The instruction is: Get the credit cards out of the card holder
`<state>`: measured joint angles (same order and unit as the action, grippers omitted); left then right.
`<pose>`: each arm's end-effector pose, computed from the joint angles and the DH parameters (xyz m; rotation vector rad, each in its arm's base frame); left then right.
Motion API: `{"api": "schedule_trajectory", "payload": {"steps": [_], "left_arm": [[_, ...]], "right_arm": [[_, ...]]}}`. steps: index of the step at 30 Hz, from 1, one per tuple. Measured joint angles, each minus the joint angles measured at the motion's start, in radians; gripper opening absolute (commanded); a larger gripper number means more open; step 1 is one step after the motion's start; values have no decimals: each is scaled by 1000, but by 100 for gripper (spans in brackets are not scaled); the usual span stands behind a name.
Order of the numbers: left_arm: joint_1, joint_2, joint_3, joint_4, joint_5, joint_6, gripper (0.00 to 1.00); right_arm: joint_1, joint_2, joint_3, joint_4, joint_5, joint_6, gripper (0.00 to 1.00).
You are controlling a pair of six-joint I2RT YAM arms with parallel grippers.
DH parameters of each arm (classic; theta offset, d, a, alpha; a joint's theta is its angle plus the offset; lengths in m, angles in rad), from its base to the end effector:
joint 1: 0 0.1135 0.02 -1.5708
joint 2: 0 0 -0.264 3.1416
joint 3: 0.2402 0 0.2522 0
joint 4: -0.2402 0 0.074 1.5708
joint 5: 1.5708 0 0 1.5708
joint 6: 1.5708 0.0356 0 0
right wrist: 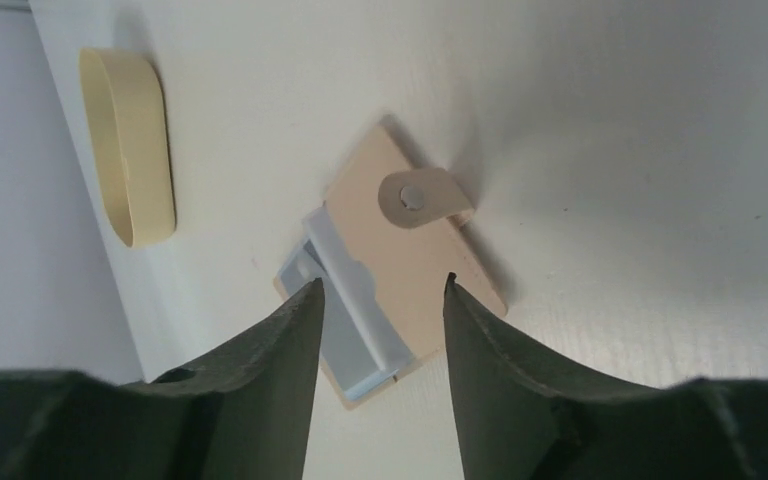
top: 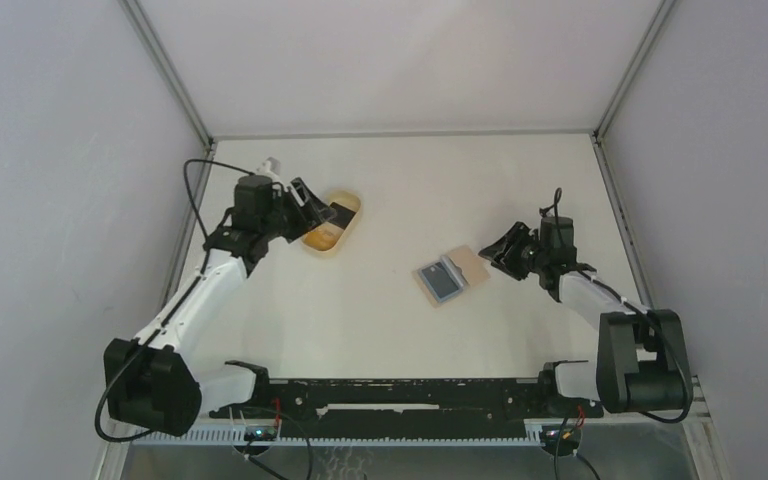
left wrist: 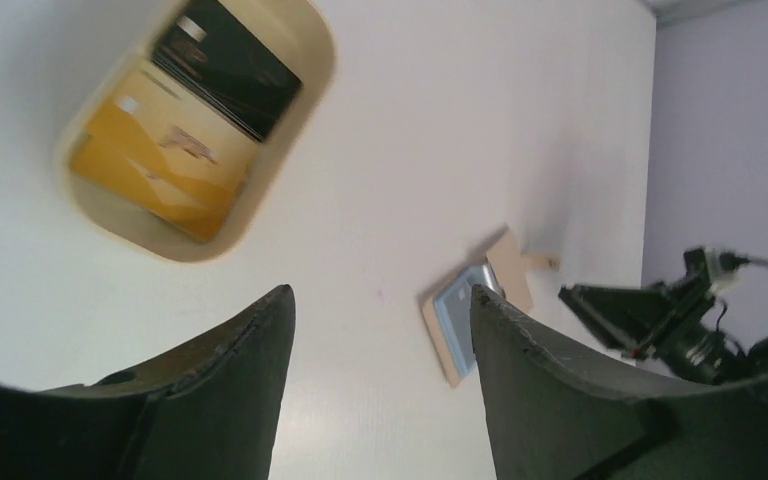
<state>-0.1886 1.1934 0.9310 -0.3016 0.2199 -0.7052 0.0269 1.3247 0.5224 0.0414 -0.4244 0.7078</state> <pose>0.2606 -0.0576 0.2952 -0.4350 2.1729 -0.7467 0.2457 0.0213 0.1617 0.5918 2.3334 0.8510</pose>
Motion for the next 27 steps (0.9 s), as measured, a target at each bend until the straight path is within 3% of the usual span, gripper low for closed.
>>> {"api": "schedule_trajectory", "payload": {"steps": [3,7,11,19,23,27], "left_arm": [[-71,19,6,3,-22,13,65],[-302,165,64,19,-37,16,54],[-431,300,115,61,-34,-7,40],[-538,517,327,61,-32,-39,26],[-580,618,442,67,-14,-55,1],[-610,696,524,55,13,-69,0]], "right_arm": [[44,-47,6,-38,29,-39,57],[109,-48,13,-51,46,-66,46],[127,-8,13,-50,57,-75,37],[103,48,13,-26,64,-75,37],[72,64,13,-15,62,-76,37],[47,80,13,-13,55,-76,36]]}}
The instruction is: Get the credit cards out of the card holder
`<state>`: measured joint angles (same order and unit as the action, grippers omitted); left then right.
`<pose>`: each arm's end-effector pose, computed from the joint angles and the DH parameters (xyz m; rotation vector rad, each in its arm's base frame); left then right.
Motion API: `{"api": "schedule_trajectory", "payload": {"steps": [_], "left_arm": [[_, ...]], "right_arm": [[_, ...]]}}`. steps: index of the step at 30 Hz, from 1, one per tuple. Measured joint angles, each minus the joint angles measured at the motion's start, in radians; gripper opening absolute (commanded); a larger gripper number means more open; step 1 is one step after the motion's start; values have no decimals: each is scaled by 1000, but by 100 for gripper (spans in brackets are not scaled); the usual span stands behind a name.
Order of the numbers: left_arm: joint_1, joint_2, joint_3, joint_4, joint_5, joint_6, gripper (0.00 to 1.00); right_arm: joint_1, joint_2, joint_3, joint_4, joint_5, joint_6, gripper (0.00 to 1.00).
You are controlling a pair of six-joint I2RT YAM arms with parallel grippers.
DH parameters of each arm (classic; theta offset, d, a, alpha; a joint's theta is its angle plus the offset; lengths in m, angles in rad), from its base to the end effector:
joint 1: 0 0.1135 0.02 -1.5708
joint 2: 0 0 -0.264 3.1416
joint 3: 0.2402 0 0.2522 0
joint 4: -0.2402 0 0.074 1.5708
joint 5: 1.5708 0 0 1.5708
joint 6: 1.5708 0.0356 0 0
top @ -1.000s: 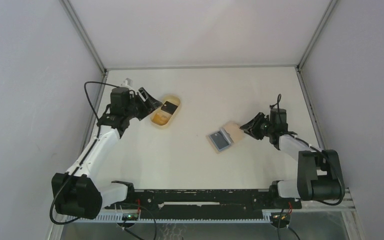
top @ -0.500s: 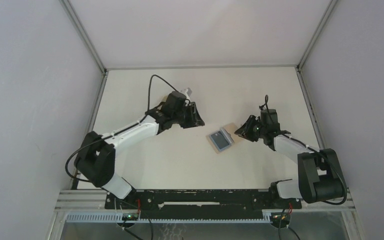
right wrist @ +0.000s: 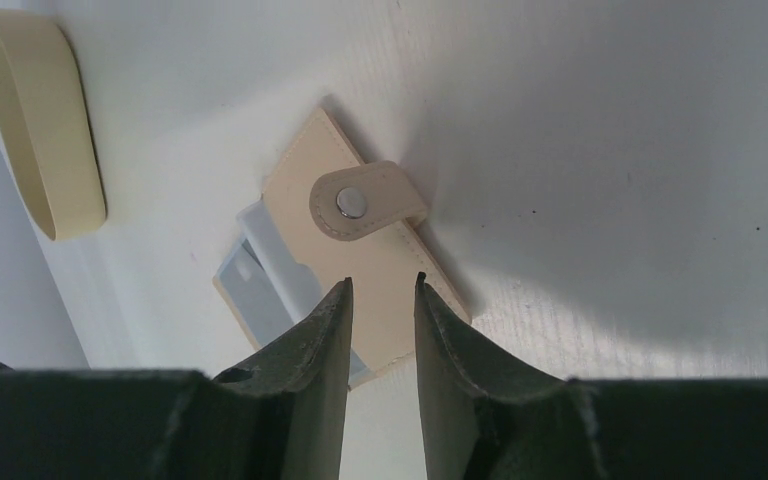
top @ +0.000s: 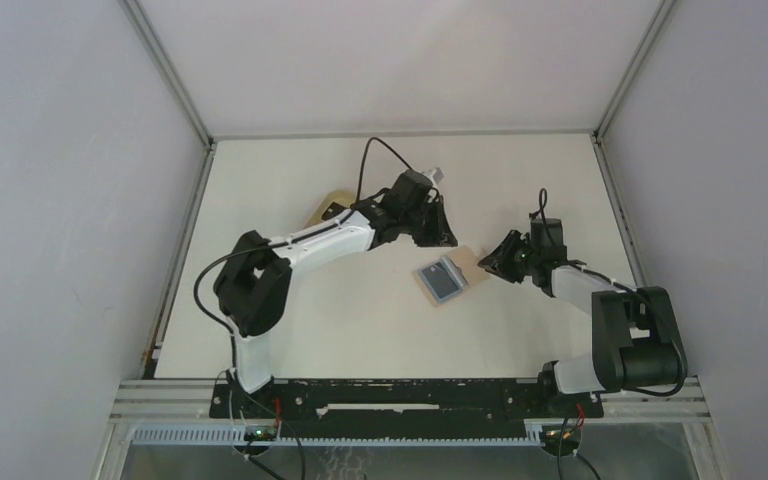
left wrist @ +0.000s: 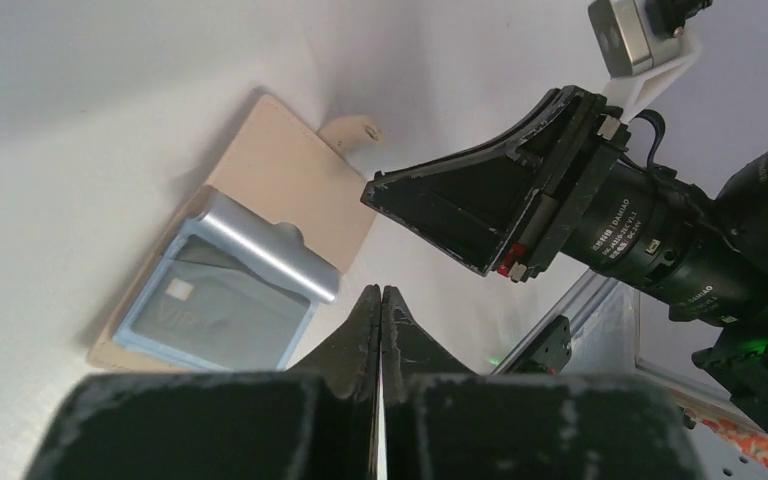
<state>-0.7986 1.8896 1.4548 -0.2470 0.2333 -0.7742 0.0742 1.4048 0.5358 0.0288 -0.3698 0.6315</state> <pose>0.2973 -0.3170 0.2470 0.1680 2.4686 -1.0374 0.2502 0.0315 0.1457 0.5104 2.4272 0.7612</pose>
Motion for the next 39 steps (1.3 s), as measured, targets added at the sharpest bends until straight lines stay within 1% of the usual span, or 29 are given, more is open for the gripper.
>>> {"api": "schedule_trajectory", "payload": {"steps": [5,9,13,24,30,39], "left_arm": [[-19,54,64,-55,6,-2,0],[-30,56,75,-109,-15,15,0],[-45,68,75,-136,-27,24,0],[-86,198,93,-191,-48,26,0],[-85,204,101,-208,-61,33,0],[-85,235,176,-211,-65,39,0]], "right_arm": [[-21,3,0,4,-16,-2,38],[-30,3,0,4,-33,-3,43],[-34,3,0,5,-44,-6,45],[-37,3,0,4,-58,-21,46],[-48,3,0,4,-61,-26,45],[-50,3,0,4,-78,-28,46]]}}
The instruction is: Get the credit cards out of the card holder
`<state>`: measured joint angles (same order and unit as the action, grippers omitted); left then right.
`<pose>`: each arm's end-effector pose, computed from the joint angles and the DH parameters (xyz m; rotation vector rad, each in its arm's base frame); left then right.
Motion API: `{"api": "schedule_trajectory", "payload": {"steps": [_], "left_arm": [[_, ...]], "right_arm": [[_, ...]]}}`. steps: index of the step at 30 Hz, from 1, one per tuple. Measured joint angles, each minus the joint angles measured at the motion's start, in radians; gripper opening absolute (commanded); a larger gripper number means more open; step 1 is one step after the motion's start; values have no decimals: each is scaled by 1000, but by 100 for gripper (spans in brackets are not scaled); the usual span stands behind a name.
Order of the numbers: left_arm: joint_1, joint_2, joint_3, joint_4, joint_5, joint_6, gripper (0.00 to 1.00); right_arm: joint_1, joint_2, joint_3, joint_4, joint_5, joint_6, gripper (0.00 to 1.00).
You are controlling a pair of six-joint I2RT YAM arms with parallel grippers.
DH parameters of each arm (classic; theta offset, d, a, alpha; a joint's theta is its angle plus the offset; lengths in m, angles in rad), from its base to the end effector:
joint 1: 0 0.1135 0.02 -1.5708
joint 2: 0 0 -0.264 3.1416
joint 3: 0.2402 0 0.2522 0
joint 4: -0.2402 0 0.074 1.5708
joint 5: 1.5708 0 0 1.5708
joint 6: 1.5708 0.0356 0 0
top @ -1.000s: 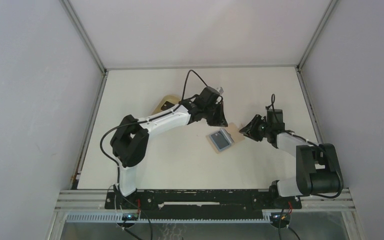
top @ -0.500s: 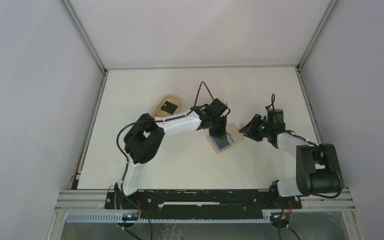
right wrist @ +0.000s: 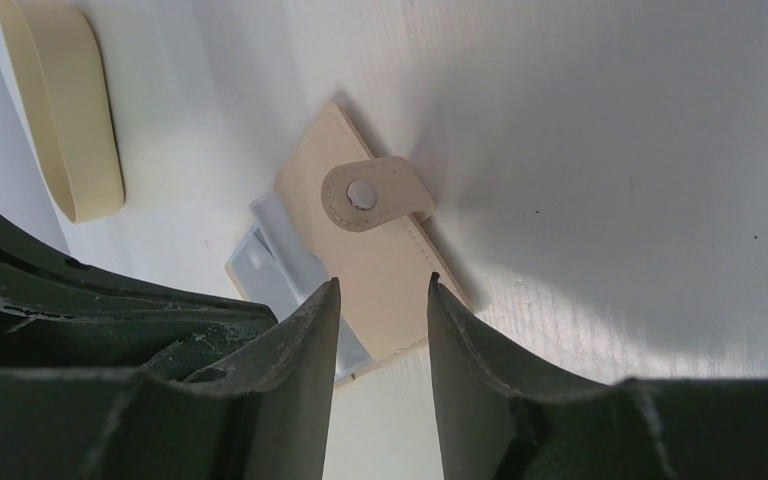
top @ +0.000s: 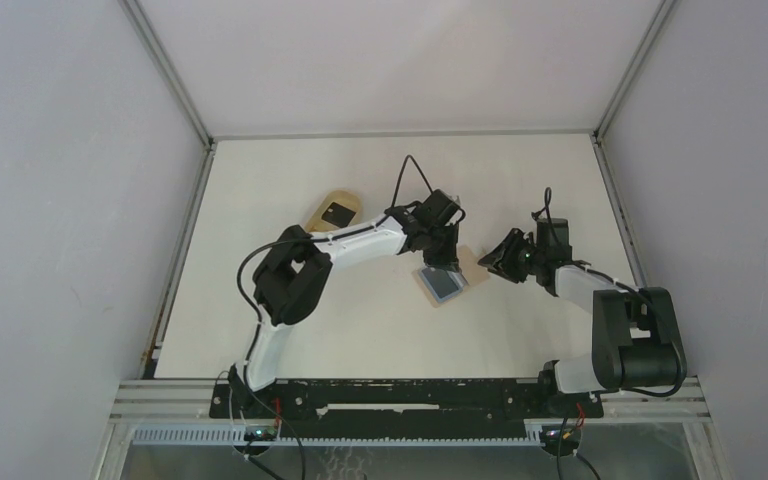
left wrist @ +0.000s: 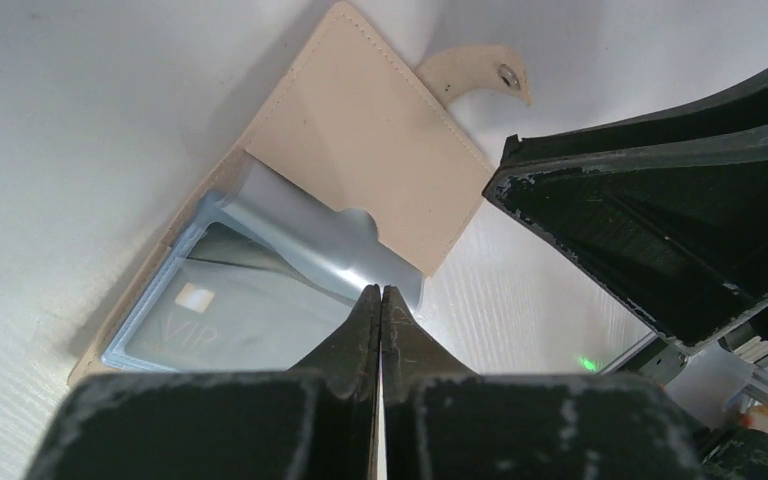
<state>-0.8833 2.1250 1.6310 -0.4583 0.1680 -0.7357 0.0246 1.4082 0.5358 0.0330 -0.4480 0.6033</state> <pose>0.2913 -0.3642 0.1858 0.2740 2.7121 -0.7886 0.2511 0.0216 0.1460 0.4956 2.4159 0.8229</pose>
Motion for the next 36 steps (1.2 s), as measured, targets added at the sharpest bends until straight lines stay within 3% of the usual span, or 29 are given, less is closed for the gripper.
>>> {"api": "schedule_trajectory", "payload": {"steps": [36], "left_arm": [[0,82,65,-39,-1,21,0]], "right_arm": [[-12,0,0,30,-31,0,46]]}}
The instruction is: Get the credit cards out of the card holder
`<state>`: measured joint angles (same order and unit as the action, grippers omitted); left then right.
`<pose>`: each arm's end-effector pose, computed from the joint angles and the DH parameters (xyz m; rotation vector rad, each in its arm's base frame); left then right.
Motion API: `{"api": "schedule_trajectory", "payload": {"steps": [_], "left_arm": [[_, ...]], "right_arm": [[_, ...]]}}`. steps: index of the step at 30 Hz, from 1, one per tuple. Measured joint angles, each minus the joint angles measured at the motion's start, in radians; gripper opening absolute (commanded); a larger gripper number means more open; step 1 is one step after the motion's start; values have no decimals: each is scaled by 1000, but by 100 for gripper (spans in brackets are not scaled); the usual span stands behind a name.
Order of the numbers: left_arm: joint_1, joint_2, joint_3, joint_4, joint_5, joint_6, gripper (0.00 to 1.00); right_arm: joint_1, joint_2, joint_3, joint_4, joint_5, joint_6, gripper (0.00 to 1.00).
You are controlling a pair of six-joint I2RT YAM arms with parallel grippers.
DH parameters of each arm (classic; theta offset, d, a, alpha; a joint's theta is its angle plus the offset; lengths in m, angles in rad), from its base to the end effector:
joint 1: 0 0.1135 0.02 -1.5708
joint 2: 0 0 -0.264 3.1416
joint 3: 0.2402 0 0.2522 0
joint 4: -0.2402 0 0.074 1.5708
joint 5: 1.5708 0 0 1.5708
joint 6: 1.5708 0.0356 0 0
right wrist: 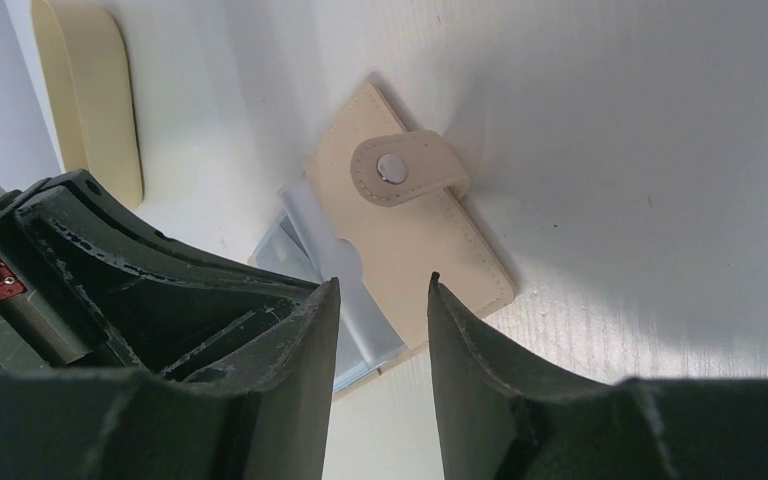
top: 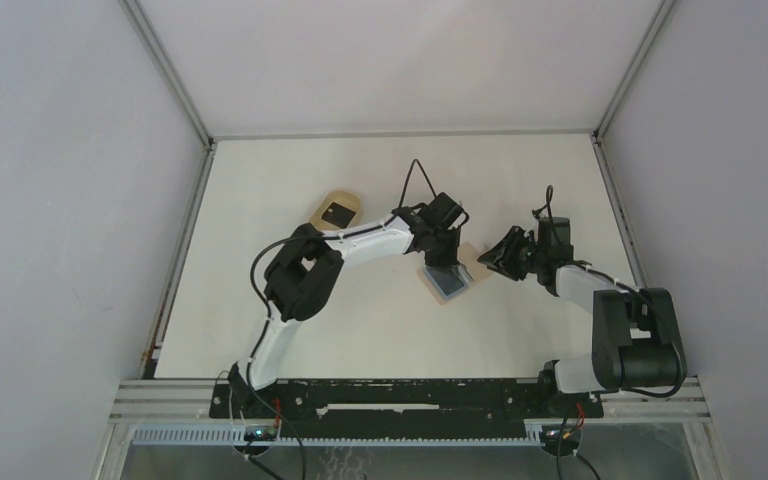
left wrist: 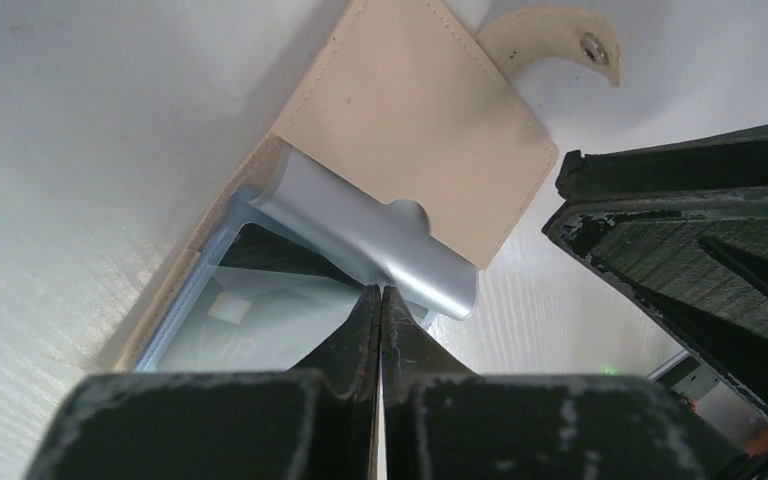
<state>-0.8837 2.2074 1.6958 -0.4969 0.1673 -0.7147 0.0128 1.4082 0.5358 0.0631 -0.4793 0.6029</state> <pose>0.2987 -0.3734 0.1659 0.3010 2.7578 -0.7363 0.2533 0.0197 0.1486 0.4775 2.3857 0.8576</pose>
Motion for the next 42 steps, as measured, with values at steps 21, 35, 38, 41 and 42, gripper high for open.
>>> {"api": "schedule_trajectory", "payload": {"steps": [21,35,38,41,42], "left_arm": [[2,-66,-142,89,-7,-4,0],[7,-76,-172,133,2,-19,0],[7,-76,-175,137,3,-19,0],[9,-77,-177,140,3,-19,0],[9,-77,-177,141,3,-19,0]], "right_arm": [[187,62,50,66,-1,21,31],[205,198,82,126,0,35,30],[205,214,93,126,11,32,31],[206,220,105,109,37,26,34],[209,221,110,97,49,22,35]]}}
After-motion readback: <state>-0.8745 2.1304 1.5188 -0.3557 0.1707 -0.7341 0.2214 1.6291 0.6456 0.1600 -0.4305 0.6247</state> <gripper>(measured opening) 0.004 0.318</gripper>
